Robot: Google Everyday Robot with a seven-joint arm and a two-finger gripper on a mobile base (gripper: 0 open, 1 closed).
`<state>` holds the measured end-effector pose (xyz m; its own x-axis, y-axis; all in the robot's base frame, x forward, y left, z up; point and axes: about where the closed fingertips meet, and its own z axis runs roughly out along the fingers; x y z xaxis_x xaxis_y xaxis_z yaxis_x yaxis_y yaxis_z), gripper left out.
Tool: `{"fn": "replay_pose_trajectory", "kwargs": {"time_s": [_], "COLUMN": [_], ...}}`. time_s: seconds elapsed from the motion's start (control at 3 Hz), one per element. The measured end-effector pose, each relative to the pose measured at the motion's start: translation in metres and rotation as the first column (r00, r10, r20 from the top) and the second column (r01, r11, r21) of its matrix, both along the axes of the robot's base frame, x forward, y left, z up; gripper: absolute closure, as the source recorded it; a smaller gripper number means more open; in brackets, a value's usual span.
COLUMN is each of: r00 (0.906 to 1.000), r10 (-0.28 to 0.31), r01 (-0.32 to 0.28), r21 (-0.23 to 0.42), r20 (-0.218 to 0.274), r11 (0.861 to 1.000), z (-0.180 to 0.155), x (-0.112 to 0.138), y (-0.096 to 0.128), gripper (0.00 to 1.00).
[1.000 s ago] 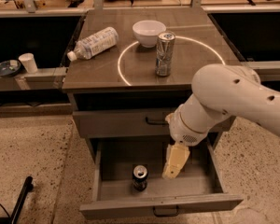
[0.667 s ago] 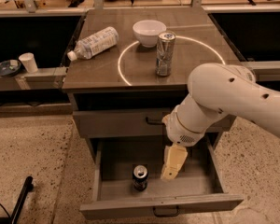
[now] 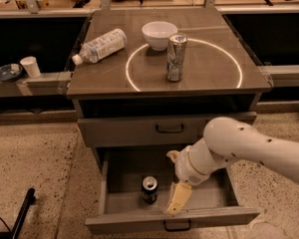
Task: Pick pepsi can from middle drawer and place on counter
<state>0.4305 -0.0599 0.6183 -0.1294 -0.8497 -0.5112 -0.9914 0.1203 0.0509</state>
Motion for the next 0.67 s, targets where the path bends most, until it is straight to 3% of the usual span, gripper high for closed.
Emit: {"fn": "replay_pose_trajectory", "kwargs": {"time_s": [0.33, 0.67], "r00": [0.9991, 0.9964], "r10": [-0.028, -0.042], "r01": [0.025, 0.032], "r21": [0.083, 0.137], "r20": [0.032, 0.074], "r11": [0.996, 0.99], "z": [-0.037, -0.061], "x": [0.01, 0.029], "y": [0.017, 0.032], "gripper": [0.0, 0.13]}}
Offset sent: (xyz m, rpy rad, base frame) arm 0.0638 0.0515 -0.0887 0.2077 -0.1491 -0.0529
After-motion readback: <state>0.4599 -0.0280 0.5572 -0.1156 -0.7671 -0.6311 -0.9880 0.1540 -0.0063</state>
